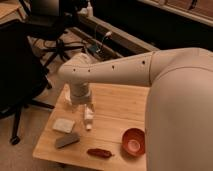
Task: Place the ceramic cup in the ceramic bowl
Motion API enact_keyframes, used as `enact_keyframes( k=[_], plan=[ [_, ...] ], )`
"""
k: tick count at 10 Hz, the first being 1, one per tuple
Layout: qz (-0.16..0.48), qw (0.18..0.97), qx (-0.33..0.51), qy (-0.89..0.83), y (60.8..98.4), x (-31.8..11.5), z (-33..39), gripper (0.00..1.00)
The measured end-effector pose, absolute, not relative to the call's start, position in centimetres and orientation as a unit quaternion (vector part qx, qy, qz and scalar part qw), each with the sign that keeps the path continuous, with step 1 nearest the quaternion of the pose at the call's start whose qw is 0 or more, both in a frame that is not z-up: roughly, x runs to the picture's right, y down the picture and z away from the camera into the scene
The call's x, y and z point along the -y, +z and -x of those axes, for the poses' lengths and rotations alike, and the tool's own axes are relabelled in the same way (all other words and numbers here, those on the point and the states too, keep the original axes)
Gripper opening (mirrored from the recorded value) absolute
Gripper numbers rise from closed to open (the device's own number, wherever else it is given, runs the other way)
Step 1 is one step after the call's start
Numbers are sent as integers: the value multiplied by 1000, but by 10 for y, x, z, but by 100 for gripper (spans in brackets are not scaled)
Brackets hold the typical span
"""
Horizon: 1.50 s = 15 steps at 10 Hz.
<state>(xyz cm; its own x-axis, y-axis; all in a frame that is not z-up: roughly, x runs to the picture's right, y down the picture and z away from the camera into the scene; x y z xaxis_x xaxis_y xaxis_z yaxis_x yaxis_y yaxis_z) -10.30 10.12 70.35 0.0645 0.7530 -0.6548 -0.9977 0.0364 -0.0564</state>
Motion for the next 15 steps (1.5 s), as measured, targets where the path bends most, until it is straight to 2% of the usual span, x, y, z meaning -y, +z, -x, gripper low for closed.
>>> enact_keyframes(
  k=[9, 15],
  plan=[
    [261, 681, -232, 643, 704, -100, 103, 65],
    [234, 663, -175, 689, 720, -32, 109, 65]
  ],
)
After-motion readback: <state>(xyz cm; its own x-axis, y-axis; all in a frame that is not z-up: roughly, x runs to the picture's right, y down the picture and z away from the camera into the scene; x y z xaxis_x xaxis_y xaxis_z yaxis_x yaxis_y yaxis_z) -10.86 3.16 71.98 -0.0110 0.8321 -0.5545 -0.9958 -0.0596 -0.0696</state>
